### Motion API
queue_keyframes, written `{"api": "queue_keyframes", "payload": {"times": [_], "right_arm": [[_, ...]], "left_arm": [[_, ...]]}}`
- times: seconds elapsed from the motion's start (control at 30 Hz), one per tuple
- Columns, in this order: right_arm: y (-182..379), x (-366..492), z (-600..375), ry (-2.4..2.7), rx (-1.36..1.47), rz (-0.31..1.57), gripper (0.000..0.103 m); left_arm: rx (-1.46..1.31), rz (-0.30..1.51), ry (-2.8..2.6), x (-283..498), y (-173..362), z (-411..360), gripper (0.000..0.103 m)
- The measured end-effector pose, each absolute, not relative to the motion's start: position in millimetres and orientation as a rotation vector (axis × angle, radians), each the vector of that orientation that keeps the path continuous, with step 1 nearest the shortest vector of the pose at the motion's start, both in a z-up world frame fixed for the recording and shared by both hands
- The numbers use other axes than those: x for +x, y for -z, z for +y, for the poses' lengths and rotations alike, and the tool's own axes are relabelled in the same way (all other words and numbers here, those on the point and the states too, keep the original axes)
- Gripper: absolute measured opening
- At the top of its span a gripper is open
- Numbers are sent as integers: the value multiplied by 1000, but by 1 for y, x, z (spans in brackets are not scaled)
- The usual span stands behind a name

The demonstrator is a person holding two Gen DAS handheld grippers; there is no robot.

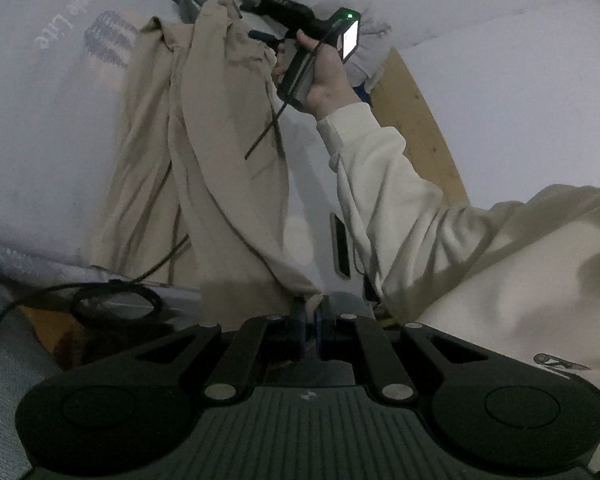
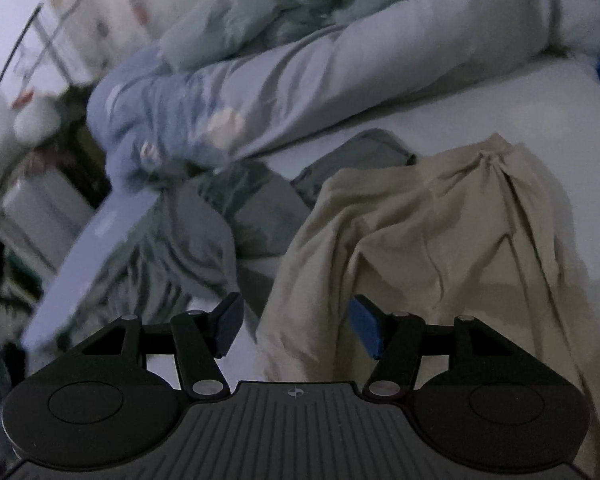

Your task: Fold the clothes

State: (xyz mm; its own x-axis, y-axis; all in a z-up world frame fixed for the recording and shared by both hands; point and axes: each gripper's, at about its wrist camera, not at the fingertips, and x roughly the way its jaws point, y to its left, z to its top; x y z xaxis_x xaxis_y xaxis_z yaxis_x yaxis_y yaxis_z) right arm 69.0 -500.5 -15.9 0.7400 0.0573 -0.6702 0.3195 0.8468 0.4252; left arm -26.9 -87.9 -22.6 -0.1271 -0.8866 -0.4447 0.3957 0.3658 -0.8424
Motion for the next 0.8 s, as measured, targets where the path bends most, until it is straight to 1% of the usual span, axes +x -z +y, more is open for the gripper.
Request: {"api": "queue_keyframes", "payload": {"times": [0.13, 0.27, 0.37, 0.43, 0.5, 0.6, 0.8], "right_arm": [[25, 67, -499, 158, 565, 769, 64], [26, 57, -505, 178, 601, 745, 64], [26, 56, -506, 189, 586, 743, 64], [25, 57, -507, 193, 589, 741, 64], [22, 57, -507, 200, 588, 736, 64], [15, 59, -508, 207, 575, 732, 64], [-2, 70, -502, 205, 523, 730, 64]], "left_arm": [[-557, 1121, 1082, -11, -4, -50, 8], [-609, 904, 835, 30, -44, 34, 8], [-686, 751, 640, 66, -53, 78, 8], [-694, 686, 522, 92, -59, 101, 8], [-752, 645, 414, 117, -57, 124, 8], [-818, 661, 288, 142, -42, 140, 8], [-798, 704, 242, 155, -17, 137, 8]]}}
